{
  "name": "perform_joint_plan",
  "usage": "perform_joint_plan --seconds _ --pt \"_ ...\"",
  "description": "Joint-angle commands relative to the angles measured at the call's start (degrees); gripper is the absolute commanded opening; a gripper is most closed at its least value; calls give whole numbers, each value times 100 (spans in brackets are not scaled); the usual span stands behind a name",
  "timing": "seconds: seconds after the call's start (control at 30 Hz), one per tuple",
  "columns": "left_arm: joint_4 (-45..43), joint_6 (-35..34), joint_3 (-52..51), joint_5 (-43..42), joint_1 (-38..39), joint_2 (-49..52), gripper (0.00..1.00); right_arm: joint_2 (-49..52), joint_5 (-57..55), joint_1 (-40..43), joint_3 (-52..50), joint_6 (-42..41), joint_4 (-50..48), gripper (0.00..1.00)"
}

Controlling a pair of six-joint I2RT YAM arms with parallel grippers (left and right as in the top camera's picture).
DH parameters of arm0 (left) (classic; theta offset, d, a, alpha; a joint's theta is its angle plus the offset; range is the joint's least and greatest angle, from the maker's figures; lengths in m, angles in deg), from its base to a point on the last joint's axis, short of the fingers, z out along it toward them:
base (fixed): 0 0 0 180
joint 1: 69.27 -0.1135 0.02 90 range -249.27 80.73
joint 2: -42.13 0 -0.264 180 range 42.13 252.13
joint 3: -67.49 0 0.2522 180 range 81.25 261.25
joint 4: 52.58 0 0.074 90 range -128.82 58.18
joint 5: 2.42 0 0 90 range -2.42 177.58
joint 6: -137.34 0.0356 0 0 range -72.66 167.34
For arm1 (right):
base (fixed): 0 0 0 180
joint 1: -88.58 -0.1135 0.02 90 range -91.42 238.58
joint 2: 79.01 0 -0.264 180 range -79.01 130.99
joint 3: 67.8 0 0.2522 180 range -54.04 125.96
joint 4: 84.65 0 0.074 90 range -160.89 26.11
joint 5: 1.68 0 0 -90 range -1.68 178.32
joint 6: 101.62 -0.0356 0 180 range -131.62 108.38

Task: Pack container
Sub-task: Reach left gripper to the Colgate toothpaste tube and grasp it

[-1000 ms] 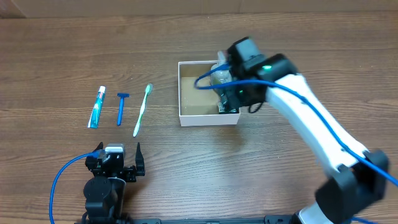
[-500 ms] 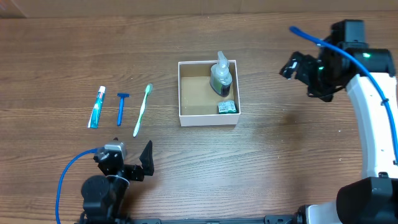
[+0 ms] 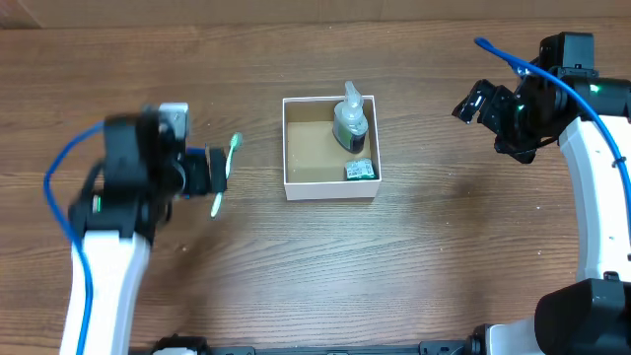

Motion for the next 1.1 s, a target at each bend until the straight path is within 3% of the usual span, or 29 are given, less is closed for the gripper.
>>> perform_joint_plan --seconds 0.0,0.13,0.27,0.5,0.8,1.07 --pt "507 756 962 334 -35 1001 100 -44 28 17 26 -24 -9 100" --pt "492 457 1095 861 -262 1436 100 -44 26 17 26 -24 -9 100" --pt "527 214 1095 966 -1062 1897 100 -44 28 17 28 -26 -9 100" --pt "184 656 1095 197 -2046 2927 95 -44 26 17 28 -24 -9 100" --pt "-769 1141 1095 391 -1974 4035 95 -44 28 17 26 -26 -9 100" --pt "-1281 1631 1095 372 -1971 4701 79 -44 28 17 28 -24 -9 100"
